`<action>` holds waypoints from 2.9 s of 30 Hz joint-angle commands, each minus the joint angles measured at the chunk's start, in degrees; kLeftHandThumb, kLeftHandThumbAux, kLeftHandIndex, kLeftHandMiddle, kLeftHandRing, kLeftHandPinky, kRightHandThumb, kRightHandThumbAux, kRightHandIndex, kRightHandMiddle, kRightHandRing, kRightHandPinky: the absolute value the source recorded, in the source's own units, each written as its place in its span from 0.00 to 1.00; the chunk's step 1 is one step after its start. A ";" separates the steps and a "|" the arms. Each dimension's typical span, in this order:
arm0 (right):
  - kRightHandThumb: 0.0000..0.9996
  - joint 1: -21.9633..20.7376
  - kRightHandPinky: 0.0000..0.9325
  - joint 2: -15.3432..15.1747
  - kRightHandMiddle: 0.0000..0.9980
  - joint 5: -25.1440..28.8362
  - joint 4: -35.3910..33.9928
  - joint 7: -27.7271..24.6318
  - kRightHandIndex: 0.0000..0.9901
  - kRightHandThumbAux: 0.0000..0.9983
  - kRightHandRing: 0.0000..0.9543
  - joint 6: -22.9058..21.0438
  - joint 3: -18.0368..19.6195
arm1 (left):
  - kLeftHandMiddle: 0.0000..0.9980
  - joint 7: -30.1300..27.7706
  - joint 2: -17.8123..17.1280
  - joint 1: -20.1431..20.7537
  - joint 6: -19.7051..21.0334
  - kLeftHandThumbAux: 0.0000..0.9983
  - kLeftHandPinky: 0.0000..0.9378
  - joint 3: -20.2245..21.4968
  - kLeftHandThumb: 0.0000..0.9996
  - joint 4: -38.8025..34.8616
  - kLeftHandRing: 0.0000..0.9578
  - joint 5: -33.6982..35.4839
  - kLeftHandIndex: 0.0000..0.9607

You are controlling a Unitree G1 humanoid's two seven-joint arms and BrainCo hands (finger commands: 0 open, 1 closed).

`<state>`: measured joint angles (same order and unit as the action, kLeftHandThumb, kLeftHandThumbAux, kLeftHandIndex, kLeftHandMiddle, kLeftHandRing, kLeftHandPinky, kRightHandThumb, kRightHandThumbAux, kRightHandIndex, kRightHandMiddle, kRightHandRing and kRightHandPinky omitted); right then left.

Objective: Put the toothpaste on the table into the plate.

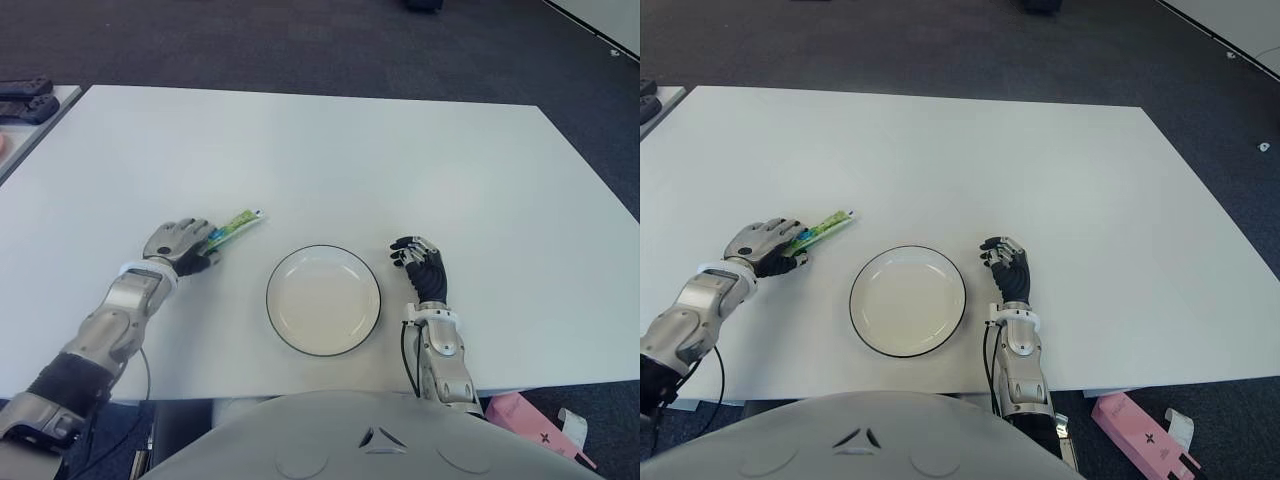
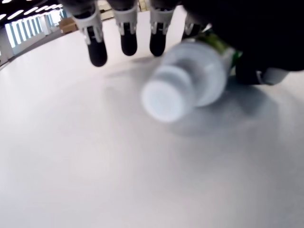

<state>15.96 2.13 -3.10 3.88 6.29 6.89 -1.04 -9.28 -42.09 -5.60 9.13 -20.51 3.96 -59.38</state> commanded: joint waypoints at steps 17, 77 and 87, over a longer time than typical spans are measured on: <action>0.71 2.89 0.52 0.19 0.49 0.42 3.46 -0.09 0.43 0.73 0.52 -4.10 0.66 | 0.62 4.62 5.97 -8.15 4.80 0.67 0.66 0.45 0.73 -2.51 0.65 3.31 0.45; 0.71 1.75 0.54 -0.23 0.50 0.07 4.68 -0.81 0.43 0.73 0.53 -3.33 0.78 | 0.58 28.23 24.86 -13.40 0.29 0.67 0.79 14.79 0.84 -4.93 0.77 20.73 0.42; 0.71 1.11 0.54 -0.45 0.50 0.79 5.74 -1.71 0.43 0.73 0.53 -2.23 0.85 | 0.59 34.69 32.38 -14.02 -2.84 0.67 0.86 16.47 0.84 -8.39 0.81 25.16 0.42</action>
<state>15.02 1.54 -2.96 5.03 5.12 7.83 -0.51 24.06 -12.20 -19.47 7.23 -4.07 -2.67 -35.69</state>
